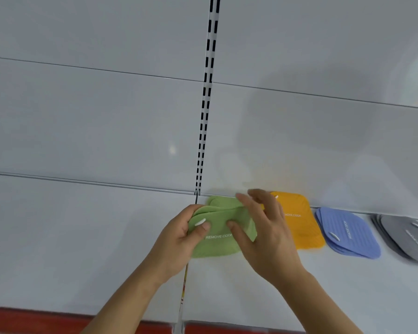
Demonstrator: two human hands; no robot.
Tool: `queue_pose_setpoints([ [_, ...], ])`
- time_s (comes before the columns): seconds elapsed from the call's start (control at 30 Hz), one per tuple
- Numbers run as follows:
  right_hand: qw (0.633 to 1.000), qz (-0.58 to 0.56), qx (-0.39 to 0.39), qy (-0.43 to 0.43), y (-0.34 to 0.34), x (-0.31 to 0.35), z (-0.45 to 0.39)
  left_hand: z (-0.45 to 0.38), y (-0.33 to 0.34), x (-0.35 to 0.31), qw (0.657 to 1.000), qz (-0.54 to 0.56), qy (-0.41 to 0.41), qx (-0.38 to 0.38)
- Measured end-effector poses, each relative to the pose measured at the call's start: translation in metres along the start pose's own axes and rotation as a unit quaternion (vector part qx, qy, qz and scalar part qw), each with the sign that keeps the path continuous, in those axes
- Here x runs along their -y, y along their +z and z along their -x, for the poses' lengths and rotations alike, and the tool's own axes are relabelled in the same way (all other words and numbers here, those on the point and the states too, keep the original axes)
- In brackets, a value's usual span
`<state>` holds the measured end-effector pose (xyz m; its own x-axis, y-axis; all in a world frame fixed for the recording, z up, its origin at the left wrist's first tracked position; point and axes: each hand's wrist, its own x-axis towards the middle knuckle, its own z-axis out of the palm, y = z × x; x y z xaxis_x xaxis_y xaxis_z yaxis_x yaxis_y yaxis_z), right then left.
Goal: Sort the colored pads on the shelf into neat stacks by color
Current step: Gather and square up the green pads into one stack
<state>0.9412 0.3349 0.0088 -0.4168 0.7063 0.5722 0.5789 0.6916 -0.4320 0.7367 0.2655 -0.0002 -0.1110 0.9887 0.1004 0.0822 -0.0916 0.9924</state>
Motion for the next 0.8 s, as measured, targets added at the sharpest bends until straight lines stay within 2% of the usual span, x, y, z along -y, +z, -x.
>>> queue_pose_setpoints([
  [0.1, 0.996, -0.084, 0.021, 0.031, -0.002, -0.006, 0.005, 0.000, -0.003, 0.003, 1.000, -0.012, 0.005, 0.000],
  [0.23, 0.998, -0.058, -0.001, -0.017, 0.001, -0.001, 0.017, 0.002, -0.006, 0.011, 0.999, -0.051, 0.012, -0.014],
  [0.37, 0.999, -0.044, 0.006, -0.022, 0.005, -0.003, 0.023, 0.007, -0.009, 0.015, 0.994, -0.110, 0.013, -0.005],
  [0.47, 0.998, -0.059, -0.008, -0.030, 0.002, -0.002, 0.023, 0.008, -0.008, 0.009, 0.994, -0.109, 0.025, -0.011],
  [0.5, 0.998, -0.060, -0.019, -0.006, 0.000, -0.004, 0.022, 0.009, -0.009, 0.007, 0.993, -0.113, 0.033, -0.023],
  [0.57, 0.995, -0.010, -0.035, 0.095, 0.000, -0.016, 0.015, 0.008, -0.014, 0.006, 0.989, -0.121, 0.051, -0.065],
  [0.6, 0.986, 0.042, -0.007, 0.159, 0.000, -0.023, 0.010, 0.007, -0.017, 0.005, 0.988, -0.119, 0.052, -0.089],
  [0.7, 0.923, 0.171, 0.178, 0.296, 0.008, -0.031, 0.001, 0.003, -0.028, 0.006, 0.985, -0.117, 0.032, -0.120],
  [0.73, 0.907, 0.184, 0.212, 0.315, 0.011, -0.029, -0.001, 0.003, -0.030, 0.006, 0.985, -0.119, 0.028, -0.124],
  [0.8, 0.892, 0.187, 0.230, 0.342, 0.016, -0.023, -0.007, 0.003, -0.033, 0.004, 0.983, -0.118, 0.026, -0.138],
])
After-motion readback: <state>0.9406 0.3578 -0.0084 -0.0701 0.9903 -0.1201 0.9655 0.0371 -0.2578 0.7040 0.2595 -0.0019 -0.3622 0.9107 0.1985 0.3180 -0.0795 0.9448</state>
